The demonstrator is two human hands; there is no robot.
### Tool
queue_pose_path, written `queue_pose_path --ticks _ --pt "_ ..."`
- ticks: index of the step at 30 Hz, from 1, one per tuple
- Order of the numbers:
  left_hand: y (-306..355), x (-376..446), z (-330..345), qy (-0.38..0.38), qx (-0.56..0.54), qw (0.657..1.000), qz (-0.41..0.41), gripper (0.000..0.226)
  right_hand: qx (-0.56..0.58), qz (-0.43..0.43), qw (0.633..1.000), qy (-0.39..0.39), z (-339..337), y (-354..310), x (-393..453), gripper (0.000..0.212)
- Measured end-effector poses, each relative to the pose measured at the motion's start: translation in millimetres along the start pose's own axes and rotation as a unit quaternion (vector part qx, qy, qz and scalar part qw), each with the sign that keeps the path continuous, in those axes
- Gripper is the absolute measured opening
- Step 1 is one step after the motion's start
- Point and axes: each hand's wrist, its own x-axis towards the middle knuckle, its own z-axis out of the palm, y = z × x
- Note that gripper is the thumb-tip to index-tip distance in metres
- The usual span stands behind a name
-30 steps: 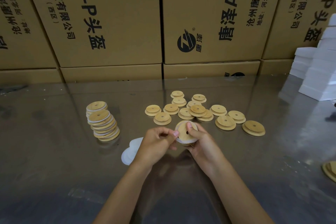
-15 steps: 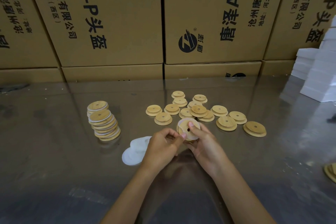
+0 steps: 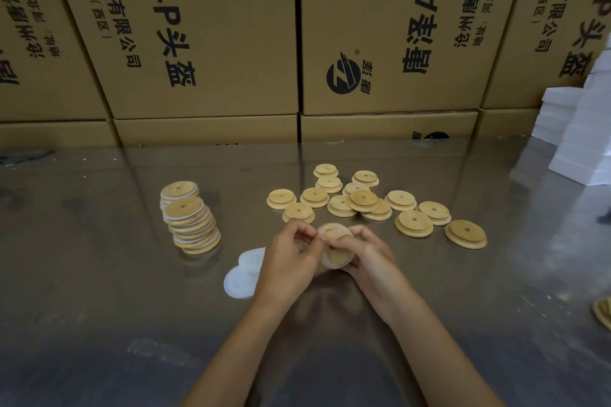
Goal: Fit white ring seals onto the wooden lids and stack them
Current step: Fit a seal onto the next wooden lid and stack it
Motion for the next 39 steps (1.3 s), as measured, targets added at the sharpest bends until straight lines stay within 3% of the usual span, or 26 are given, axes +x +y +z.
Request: queue_pose_path --ticks 8,18,26,32,39 --pt "0 2 -6 0.022 0.012 0.998 0.057 0.017 -0.103 -0.034 0.994 -0.035 2 5 -1 0.019" --pt "1 9 -17 0.043 0.003 0.999 -0.008 0.017 -0.176 -0.083 0.979 -0.058 0 8 1 0.017" --pt "2 12 -20 0.02 -0.04 0.998 -0.054 0.013 -0.092 -0.046 0.991 -0.082 0 9 -1 0.02" --pt "7 10 -23 -0.047 -0.128 0.984 -0.112 0.013 -0.052 -0.033 0.995 -0.082 -3 7 0 0.024" --pt "4 9 -23 -0.076 -0.132 0.979 -0.133 0.01 -0.017 -0.01 0.995 -0.093 -7 4 1 0.025"
